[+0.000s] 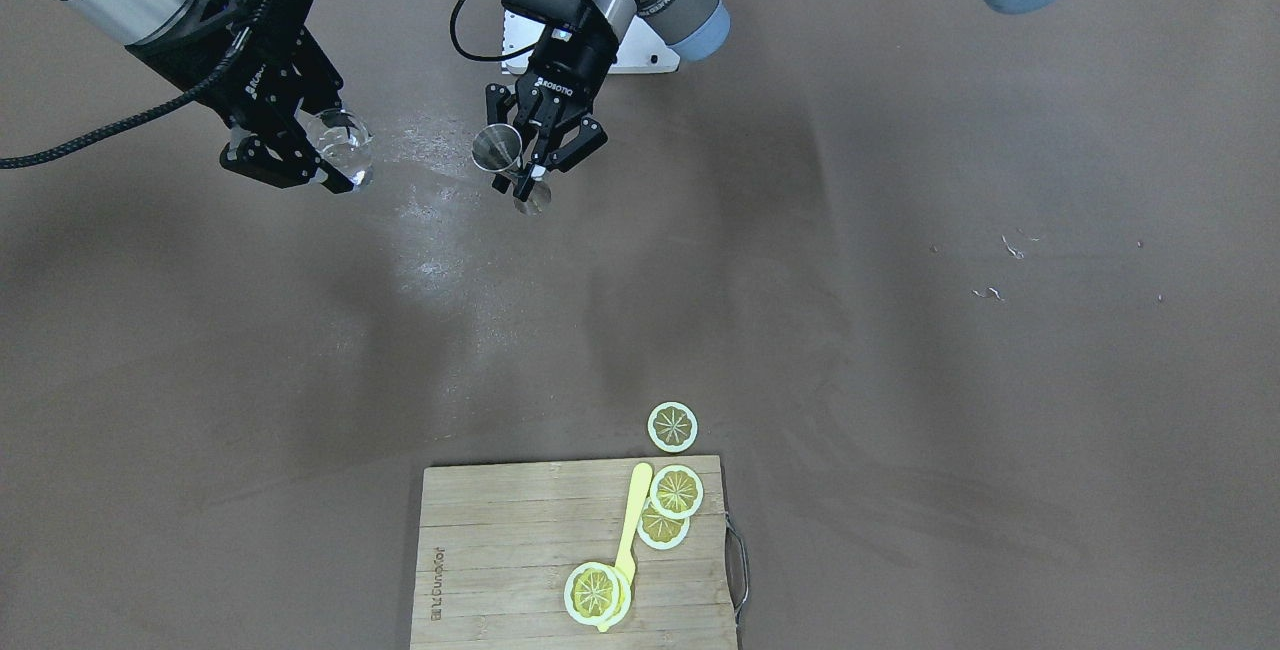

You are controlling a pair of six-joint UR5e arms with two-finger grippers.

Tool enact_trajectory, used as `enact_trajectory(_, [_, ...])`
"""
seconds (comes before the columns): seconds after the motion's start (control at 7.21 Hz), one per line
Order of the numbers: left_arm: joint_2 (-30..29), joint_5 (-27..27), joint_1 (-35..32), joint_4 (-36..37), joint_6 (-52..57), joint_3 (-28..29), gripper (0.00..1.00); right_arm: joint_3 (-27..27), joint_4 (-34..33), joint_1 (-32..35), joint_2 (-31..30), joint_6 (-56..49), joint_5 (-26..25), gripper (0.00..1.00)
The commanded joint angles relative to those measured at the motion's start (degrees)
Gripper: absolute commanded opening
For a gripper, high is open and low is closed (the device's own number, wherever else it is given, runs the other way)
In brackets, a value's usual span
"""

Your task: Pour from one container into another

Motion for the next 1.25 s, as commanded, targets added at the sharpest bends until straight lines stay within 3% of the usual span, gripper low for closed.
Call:
enact_trajectory(0.0, [0.01,0.09,0.00,-0.48,-0.15,-0.13,0.00,1.18,-5.07,-1.40,1.98,-3.95,-0.54,0.00])
enact_trajectory(0.55, [0.19,0.09,0.09,-0.57,-0.33,-0.13,0.00,1.45,-13.67,-2.72,5.40,-9.32,-2.47,0.00])
enact_trajectory(1.11, [0.19,0.00,0.09,-0.66,-0.33,0.05,0.00,0.92,-16.76,-5.18,9.01,-9.32,-3.88,0.00])
